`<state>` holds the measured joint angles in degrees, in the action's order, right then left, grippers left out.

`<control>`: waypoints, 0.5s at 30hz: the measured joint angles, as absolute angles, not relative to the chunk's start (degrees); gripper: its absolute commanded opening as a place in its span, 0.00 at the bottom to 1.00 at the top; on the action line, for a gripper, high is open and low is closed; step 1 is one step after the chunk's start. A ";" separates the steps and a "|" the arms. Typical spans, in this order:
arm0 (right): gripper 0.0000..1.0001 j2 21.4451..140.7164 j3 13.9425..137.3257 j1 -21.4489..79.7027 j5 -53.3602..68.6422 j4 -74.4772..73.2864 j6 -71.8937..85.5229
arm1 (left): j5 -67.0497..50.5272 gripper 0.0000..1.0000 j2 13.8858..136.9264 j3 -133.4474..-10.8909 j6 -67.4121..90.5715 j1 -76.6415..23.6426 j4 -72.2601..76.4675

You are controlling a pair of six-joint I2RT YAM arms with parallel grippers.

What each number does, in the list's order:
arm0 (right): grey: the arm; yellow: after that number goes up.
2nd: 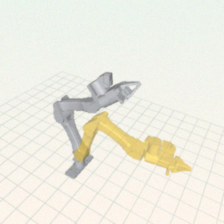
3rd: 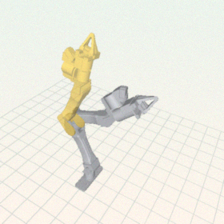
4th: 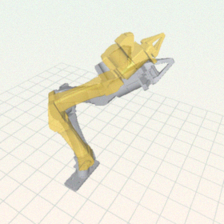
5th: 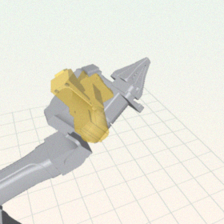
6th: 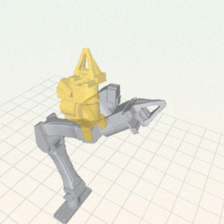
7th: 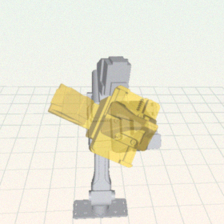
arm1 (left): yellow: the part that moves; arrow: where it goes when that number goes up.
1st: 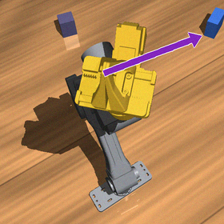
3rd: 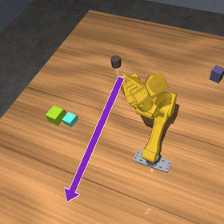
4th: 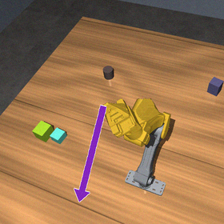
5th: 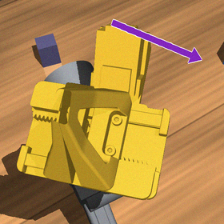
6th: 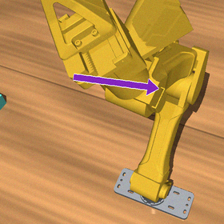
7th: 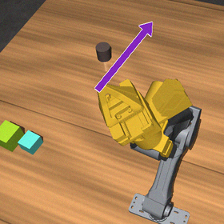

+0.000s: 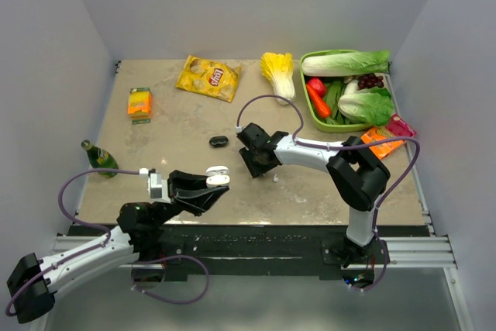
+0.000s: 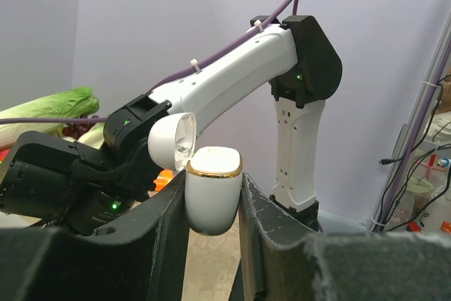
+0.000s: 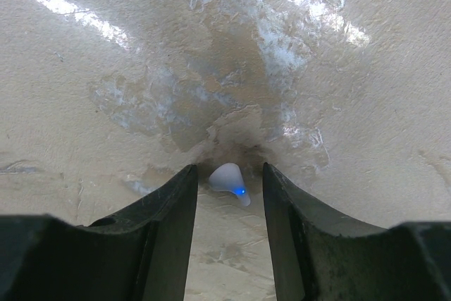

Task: Insert the wireless bluetooth earbuds into the charging case
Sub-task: Pick up the earbud from the center of the board.

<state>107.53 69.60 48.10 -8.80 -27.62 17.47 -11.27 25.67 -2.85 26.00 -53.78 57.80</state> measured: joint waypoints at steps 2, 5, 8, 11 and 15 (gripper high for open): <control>0.46 107.53 69.60 48.10 -8.80 -27.62 17.45 | -11.27 0.00 25.67 -2.85 26.00 -53.78 57.82; 0.45 107.53 69.58 48.10 -8.80 -27.59 17.45 | -11.27 0.00 25.85 -2.85 26.00 -53.78 57.82; 0.45 107.53 69.49 48.10 -8.82 -27.46 17.43 | -11.27 0.00 25.93 -2.85 26.00 -53.78 57.82; 0.45 107.50 69.49 48.10 -8.82 -27.44 17.43 | -11.27 0.00 26.04 -2.85 26.00 -53.78 57.84; 0.45 107.48 69.41 48.10 -8.80 -27.35 17.34 | -11.27 0.00 26.41 -2.85 26.00 -53.78 57.84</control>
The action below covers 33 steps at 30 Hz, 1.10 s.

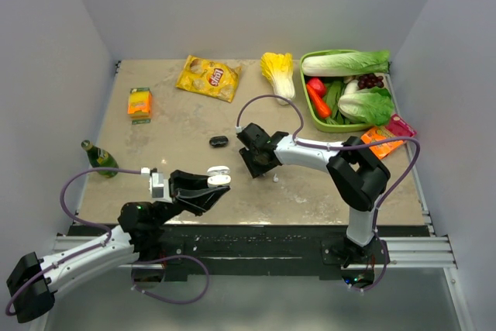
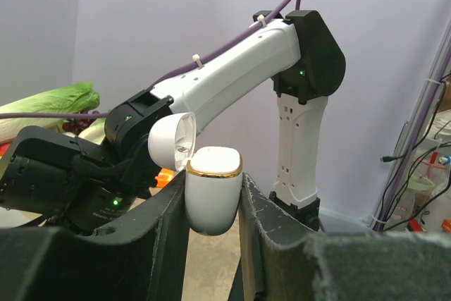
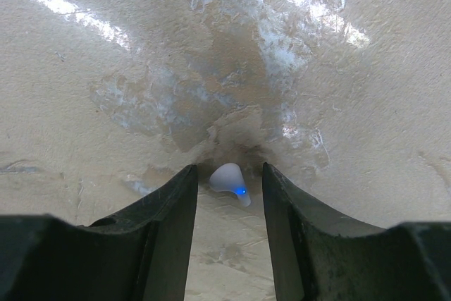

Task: Insert the wireless bluetooth earbuds into the charging case
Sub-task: Pick up the earbud from the center of the board.

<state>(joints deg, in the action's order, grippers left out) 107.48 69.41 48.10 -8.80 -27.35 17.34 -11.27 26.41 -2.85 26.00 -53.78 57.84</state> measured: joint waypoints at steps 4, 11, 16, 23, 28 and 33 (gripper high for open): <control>0.45 107.46 69.38 48.10 -8.80 -27.31 17.26 | -11.29 0.00 26.50 -2.85 26.00 -53.78 57.84; 0.44 107.46 69.34 48.10 -8.80 -27.24 17.23 | -11.29 0.00 26.59 -2.85 26.00 -53.82 57.87; 0.41 107.44 69.34 48.10 -8.75 -27.20 17.17 | -11.29 0.00 26.89 -2.85 26.00 -53.82 57.91; 0.38 107.39 69.21 48.10 -8.40 -26.85 16.82 | -11.29 0.00 26.94 -2.85 26.00 -53.82 57.98; 0.39 107.18 68.77 48.10 -8.40 -26.35 16.82 | -11.29 0.00 26.94 -2.85 26.00 -53.82 57.98; 0.39 106.72 68.10 48.10 -8.40 -25.65 16.82 | -11.27 0.00 26.94 -2.85 26.00 -53.82 58.00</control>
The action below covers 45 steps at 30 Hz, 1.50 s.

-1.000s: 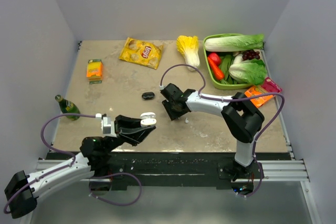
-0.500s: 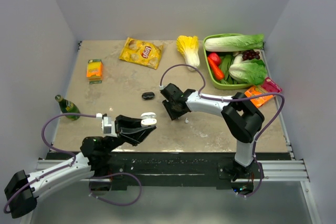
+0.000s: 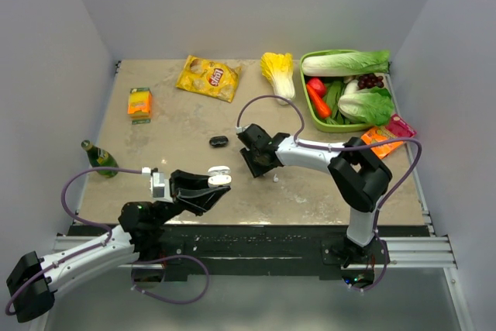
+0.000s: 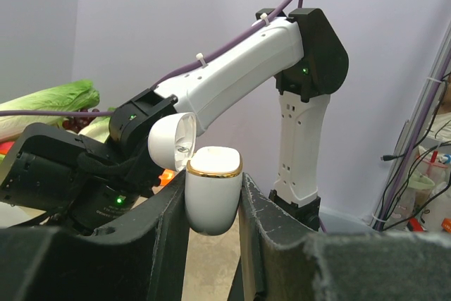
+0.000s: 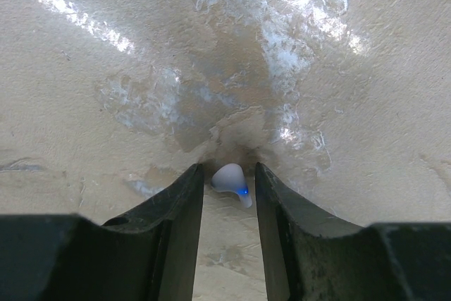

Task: Insert the wireless bluetooth earbuds into the charging case
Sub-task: Pick up the earbud from the center of the board.

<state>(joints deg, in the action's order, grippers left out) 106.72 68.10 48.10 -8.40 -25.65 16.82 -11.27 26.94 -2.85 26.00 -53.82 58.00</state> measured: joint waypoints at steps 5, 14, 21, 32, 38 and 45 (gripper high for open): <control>0.38 106.45 67.70 48.10 -8.40 -25.39 16.82 | -11.29 0.00 26.94 -2.85 26.00 -53.82 58.04; 0.28 106.02 67.09 48.10 -8.40 -25.15 16.84 | -11.29 0.00 27.03 -2.85 26.00 -53.89 58.24; 0.17 105.89 67.02 48.10 -8.38 -25.26 16.88 | -11.29 0.00 27.05 -2.85 26.02 -54.08 58.26; 0.00 105.25 66.46 48.10 -8.43 -25.67 17.15 | -11.27 0.00 27.05 -2.85 26.02 -54.08 58.28; 0.00 104.47 66.17 48.10 -8.51 -25.71 17.52 | -11.27 0.00 27.05 -2.85 26.00 -54.08 58.26; 0.00 97.84 64.47 48.10 -10.07 -23.68 18.63 | -10.94 0.00 27.07 -2.85 25.98 -54.08 58.24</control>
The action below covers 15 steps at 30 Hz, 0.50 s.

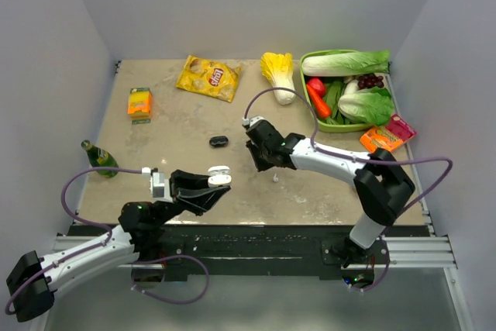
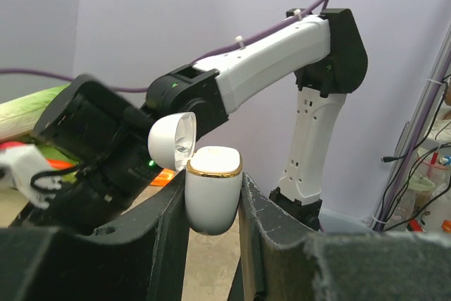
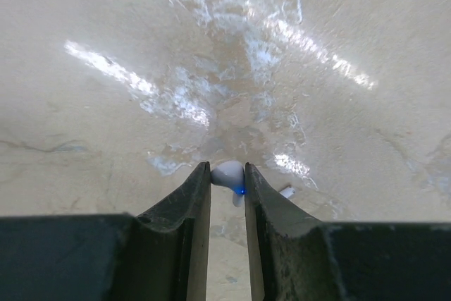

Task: Insert the wireless bluetooth earbuds into the charging case
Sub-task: Pick up the earbud from the center of the board, then place the earbud in the charging case.

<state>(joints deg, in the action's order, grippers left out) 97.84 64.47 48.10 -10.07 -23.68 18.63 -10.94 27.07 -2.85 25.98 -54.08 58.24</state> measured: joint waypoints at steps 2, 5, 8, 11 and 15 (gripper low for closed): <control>0.00 94.70 64.12 48.10 -10.70 -22.72 19.00 | -10.63 0.00 27.20 -2.85 25.93 -54.08 58.22; 0.00 88.29 63.42 48.10 -11.99 -20.21 19.55 | -10.07 0.00 27.90 -2.85 25.85 -54.08 58.43; 0.00 80.07 62.61 48.12 -13.89 -17.41 20.40 | -9.45 0.00 29.67 -2.85 25.54 -54.08 59.68; 0.00 71.79 61.32 48.12 -14.79 -14.04 21.10 | -8.60 0.00 32.69 -2.85 24.71 -54.08 61.69; 0.00 63.00 60.90 48.12 -14.79 -10.26 21.12 | -7.99 0.00 37.78 -2.85 23.16 -54.08 65.34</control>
<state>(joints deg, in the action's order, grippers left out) 63.00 60.90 48.12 -14.79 -10.26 21.12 -7.99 37.78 -2.85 23.16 -54.08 65.34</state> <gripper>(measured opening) 0.247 0.348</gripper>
